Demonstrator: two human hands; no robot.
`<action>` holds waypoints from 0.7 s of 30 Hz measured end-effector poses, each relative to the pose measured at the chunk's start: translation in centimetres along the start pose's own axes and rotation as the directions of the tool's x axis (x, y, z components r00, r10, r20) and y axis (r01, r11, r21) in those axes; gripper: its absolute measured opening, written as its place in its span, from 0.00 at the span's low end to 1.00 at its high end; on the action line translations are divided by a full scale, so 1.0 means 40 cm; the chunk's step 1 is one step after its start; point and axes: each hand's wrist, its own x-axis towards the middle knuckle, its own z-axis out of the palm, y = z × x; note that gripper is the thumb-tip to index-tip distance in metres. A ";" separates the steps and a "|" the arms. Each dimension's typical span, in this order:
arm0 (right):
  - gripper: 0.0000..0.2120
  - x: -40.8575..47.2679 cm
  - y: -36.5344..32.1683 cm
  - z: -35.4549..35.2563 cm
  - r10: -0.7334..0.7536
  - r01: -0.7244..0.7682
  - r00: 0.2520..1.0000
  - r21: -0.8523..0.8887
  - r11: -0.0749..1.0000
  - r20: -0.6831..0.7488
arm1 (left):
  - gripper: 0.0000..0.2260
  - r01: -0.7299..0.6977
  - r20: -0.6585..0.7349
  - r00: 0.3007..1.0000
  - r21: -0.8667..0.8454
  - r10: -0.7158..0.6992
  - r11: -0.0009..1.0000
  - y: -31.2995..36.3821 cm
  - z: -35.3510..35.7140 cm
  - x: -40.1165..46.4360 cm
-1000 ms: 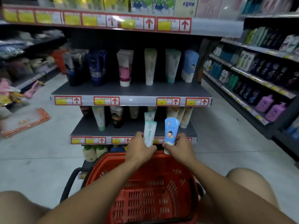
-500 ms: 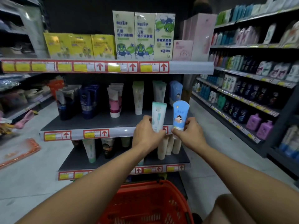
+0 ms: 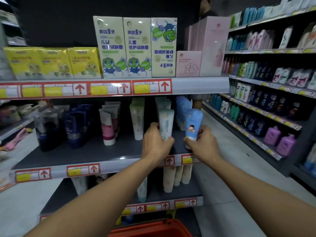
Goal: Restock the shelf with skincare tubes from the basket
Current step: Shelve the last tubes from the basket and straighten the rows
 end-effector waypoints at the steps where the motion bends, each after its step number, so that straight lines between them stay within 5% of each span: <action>1: 0.24 0.011 0.007 0.008 -0.001 0.001 1.000 0.000 1.000 0.004 | 0.21 0.004 0.001 1.000 -0.003 -0.004 1.000 -0.005 0.011 0.011; 8: 0.25 0.033 0.046 0.058 -0.010 0.011 0.999 0.014 1.000 -0.032 | 0.23 -0.005 -0.018 1.000 -0.021 0.004 1.000 -0.042 0.075 0.039; 12: 0.23 0.019 0.086 0.079 -0.126 0.116 0.988 -0.107 0.988 -0.094 | 0.25 -0.043 -0.079 0.995 0.111 0.052 0.993 -0.062 0.089 0.037; 16: 0.23 0.042 0.096 0.088 -0.184 0.169 0.983 -0.340 0.925 -0.012 | 0.19 -0.001 -0.042 0.999 0.163 0.008 0.987 -0.079 0.099 0.046; 21: 0.29 0.091 0.067 0.089 -0.079 0.107 0.993 -0.347 0.932 0.092 | 0.19 0.030 -0.031 0.999 0.225 -0.024 0.974 -0.072 0.104 0.084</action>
